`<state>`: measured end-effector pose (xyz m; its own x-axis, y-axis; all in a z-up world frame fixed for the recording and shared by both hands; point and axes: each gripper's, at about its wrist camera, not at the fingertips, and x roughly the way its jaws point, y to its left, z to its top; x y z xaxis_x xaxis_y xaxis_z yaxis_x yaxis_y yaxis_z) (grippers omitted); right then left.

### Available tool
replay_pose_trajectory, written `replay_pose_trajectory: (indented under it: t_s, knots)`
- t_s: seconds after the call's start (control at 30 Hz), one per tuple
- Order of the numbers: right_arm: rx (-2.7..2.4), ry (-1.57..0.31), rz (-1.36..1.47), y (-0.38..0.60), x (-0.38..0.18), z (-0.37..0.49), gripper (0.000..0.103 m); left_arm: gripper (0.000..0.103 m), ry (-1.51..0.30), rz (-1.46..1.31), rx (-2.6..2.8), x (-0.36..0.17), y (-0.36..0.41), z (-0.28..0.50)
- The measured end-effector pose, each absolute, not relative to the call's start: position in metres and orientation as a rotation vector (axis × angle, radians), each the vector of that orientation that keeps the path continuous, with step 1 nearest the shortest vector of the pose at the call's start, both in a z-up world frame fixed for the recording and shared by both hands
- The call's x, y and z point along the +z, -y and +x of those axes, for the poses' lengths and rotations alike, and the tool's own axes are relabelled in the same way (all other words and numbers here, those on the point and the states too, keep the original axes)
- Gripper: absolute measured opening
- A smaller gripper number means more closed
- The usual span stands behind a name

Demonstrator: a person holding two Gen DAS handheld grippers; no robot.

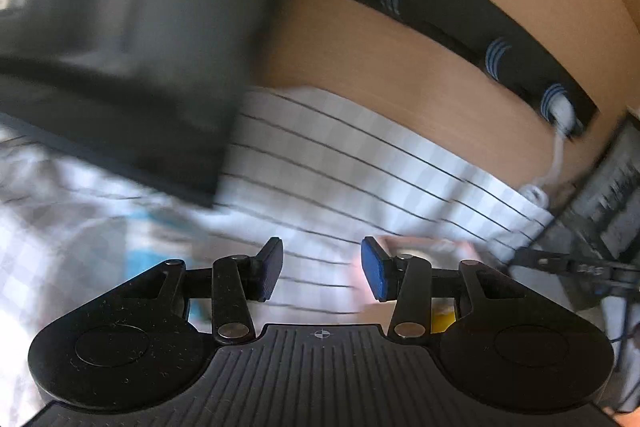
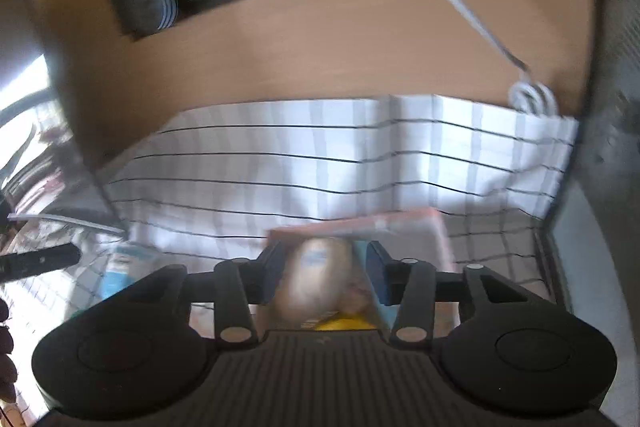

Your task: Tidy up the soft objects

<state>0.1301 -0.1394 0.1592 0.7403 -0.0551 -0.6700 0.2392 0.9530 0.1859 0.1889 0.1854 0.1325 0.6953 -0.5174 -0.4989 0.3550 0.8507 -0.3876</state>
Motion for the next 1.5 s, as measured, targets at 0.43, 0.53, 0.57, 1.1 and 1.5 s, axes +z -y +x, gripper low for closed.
replay_pose_trajectory:
  t_s: [0.43, 0.53, 0.57, 1.1, 1.5]
  knots:
    - [0.133, -0.821, 0.07, -0.068, 0.196, 0.193, 0.046, 0.047, -0.68, -0.284, -0.284, 0.071, -0.348, 0.143]
    - [0.191, -0.801, 0.067, -0.099, 0.224, 0.206, 0.046, 0.047, -0.699, -0.206, -0.315, 0.067, -0.351, 0.142]
    - [0.213, -0.786, 0.073, -0.108, 0.235, 0.209, 0.046, 0.047, -0.697, -0.176, -0.326, 0.066, -0.35, 0.14]
    - [0.287, -0.875, -0.1, -0.114, 0.199, 0.243, 0.058, 0.047, -0.786, 0.093, -0.368, 0.004, -0.282, 0.173]
    - [0.183, -1.09, 0.127, -0.068, 0.118, 0.287, 0.058, 0.057, -0.893, -0.004, -0.359, -0.012, -0.287, 0.211]
